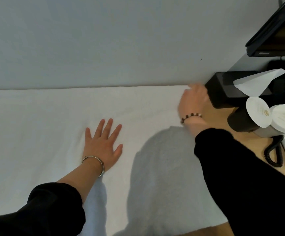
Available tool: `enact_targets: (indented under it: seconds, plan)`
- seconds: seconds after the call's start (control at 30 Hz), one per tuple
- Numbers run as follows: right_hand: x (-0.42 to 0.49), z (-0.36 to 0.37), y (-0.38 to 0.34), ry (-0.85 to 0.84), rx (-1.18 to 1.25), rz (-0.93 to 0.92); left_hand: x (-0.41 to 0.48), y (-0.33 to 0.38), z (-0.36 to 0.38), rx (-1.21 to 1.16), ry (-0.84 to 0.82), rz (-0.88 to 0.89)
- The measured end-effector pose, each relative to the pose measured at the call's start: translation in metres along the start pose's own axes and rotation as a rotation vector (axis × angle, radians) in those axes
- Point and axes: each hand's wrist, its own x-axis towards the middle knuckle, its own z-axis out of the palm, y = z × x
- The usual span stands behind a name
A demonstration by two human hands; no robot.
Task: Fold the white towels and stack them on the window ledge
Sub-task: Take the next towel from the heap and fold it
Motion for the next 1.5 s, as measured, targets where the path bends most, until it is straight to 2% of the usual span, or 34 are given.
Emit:
enact_targets:
  seconds: [0.03, 0.1, 0.13, 0.17, 0.23, 0.33, 0.4, 0.43, 0.5, 0.57, 0.73, 0.87, 1.0, 1.1, 1.17, 1.33, 1.5]
  plan:
    - [-0.018, 0.002, -0.016, -0.067, 0.077, -0.173, 0.0, 0.0, 0.001, 0.001, 0.003, -0.001]
    - [-0.057, 0.006, -0.037, -0.309, 0.159, -0.489, 0.0, 0.0, 0.001, -0.003, 0.008, -0.004]
    - [-0.065, 0.01, -0.038, -0.386, 0.106, -0.581, 0.0, 0.0, 0.0, -0.001, 0.008, -0.004]
    - [-0.06, 0.013, -0.032, -0.41, 0.077, -0.598, 0.0, 0.0, 0.0, 0.005, 0.003, -0.001]
    - [-0.037, 0.016, -0.013, -0.425, 0.056, -0.448, -0.001, 0.0, 0.0, 0.005, 0.003, 0.002]
    - [-0.003, 0.016, 0.008, -0.479, 0.023, -0.129, 0.0, 0.0, 0.0, -0.009, 0.019, 0.002]
    - [-0.007, 0.008, -0.006, -0.45, -0.012, -0.071, 0.0, -0.001, -0.001, -0.01, 0.006, 0.007]
    - [-0.018, 0.004, -0.019, -0.411, 0.001, -0.115, 0.0, -0.001, -0.002, -0.012, 0.001, 0.008]
    - [-0.052, 0.002, -0.041, -0.371, 0.058, -0.353, -0.001, -0.001, -0.002, -0.013, -0.009, 0.004]
    - [-0.085, 0.003, -0.049, -0.433, 0.075, -0.496, 0.0, -0.002, -0.004, -0.019, -0.028, 0.007]
    - [-0.095, -0.009, -0.079, -0.555, 0.014, -0.269, -0.004, -0.012, -0.017, -0.113, -0.059, 0.026]
    - [-0.13, -0.028, -0.15, -0.518, 0.076, -0.433, -0.015, -0.066, -0.023, -0.06, -0.005, -0.217]
    - [-0.181, -0.035, -0.227, -0.576, 0.12, -0.581, -0.043, -0.149, -0.012, -0.075, -0.044, -0.412]
    - [-0.22, -0.039, -0.289, -0.609, 0.15, -0.675, -0.066, -0.194, 0.0, -0.087, -0.064, -0.441]
    - [-0.237, -0.035, -0.313, -0.566, 0.09, -0.712, -0.077, -0.217, 0.005, -0.078, -0.062, -0.409]
    - [-0.244, -0.026, -0.315, -0.435, 0.077, -0.682, -0.095, -0.295, 0.01, -0.141, -0.031, -0.529]
    - [-0.247, -0.032, -0.349, -0.514, 0.04, -0.551, -0.095, -0.322, 0.012, -0.195, -0.002, -0.496]
